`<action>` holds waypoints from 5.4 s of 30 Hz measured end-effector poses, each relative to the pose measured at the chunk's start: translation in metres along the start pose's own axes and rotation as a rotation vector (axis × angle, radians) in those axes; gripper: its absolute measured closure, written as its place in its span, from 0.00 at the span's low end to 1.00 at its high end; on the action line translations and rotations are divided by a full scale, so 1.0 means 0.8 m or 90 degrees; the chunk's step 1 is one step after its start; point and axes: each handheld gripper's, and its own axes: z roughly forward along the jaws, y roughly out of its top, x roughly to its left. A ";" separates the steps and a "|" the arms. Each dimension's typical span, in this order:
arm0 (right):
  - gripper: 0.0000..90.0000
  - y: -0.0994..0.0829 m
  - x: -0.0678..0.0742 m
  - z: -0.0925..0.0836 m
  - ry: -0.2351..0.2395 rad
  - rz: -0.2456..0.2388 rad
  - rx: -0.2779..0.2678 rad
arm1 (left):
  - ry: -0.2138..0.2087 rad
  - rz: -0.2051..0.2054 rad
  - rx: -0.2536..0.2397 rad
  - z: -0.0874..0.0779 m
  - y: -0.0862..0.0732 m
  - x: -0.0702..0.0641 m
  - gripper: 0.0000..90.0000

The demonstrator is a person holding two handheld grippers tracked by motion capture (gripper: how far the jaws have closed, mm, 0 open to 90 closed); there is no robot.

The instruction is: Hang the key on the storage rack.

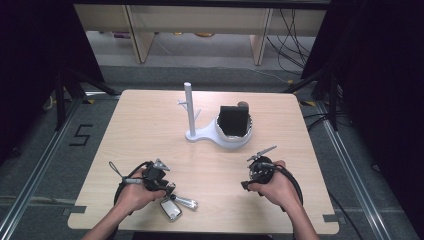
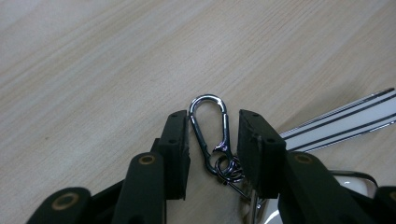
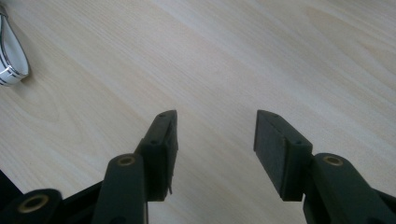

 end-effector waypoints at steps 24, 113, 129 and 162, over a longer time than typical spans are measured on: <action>0.55 -0.003 -0.001 -0.001 0.004 -0.001 0.006 | 0.057 0.010 0.152 0.003 0.032 -0.003 0.68; 0.54 -0.004 0.006 -0.004 0.010 0.000 0.013 | 0.042 0.055 0.196 0.001 0.026 0.029 0.63; 0.53 -0.006 0.006 -0.005 0.009 0.002 0.012 | 0.032 0.039 0.278 0.010 0.043 0.021 0.78; 0.53 -0.006 0.006 -0.010 0.004 -0.011 -0.007 | 0.025 0.121 0.034 -0.032 0.002 0.021 0.83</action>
